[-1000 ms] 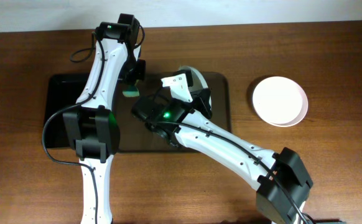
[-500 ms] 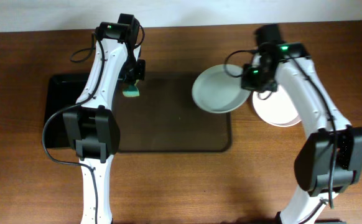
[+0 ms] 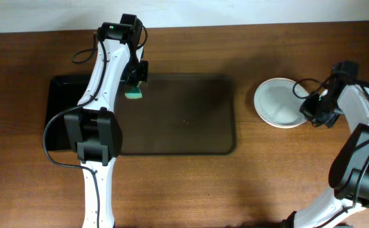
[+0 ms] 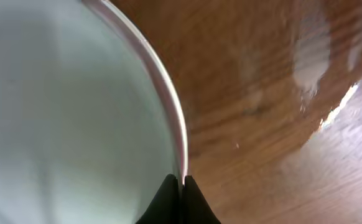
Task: Clean dirty plates on tray and stack at the side
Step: 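Lift the last plate with the right gripper and stack it on the pile, then return the sponge to the black tray with the left gripper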
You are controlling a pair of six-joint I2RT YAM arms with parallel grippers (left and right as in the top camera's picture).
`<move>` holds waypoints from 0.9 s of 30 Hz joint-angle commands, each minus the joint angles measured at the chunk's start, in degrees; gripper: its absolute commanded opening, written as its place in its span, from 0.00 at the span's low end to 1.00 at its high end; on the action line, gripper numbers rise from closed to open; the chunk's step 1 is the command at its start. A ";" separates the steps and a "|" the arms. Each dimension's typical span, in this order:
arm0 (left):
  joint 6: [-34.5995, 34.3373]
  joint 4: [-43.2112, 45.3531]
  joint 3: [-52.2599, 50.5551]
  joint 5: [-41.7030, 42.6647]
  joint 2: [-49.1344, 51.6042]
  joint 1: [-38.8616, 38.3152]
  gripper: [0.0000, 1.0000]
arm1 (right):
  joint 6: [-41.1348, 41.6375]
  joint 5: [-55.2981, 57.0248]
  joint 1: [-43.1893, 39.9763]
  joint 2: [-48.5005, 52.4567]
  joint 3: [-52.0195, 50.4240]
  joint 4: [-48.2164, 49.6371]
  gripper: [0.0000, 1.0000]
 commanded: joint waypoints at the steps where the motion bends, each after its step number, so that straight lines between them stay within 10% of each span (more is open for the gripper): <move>1: -0.28 -0.02 0.20 0.66 0.59 0.09 0.01 | 0.81 1.62 0.20 -1.14 -0.81 0.76 0.04; 2: -0.28 0.17 0.20 0.66 0.59 0.09 0.01 | 0.76 1.36 0.20 -1.14 -0.81 1.36 0.12; 4: -0.28 -0.11 0.68 0.63 0.42 0.11 0.01 | -4.20 -4.15 0.26 -1.38 0.90 -0.55 0.90; 5: -0.28 -1.57 1.92 0.63 -0.13 0.15 0.01 | -4.57 -4.85 0.48 -2.56 2.27 -1.81 0.96; 11: -0.31 -11.74 4.94 -1.36 -10.97 1.86 0.01 | -5.66 -8.11 14.56 -20.02 2.75 -1.49 0.97; 17: -5.09 -12.96 -3.80 -9.11 -19.39 7.41 0.01 | -5.68 -7.48 30.49 -14.69 2.73 2.27 0.98; 27: -4.33 32.50 -49.11 -10.34 -23.54 21.35 0.06 | -5.68 -7.48 33.81 -11.50 2.73 4.31 0.98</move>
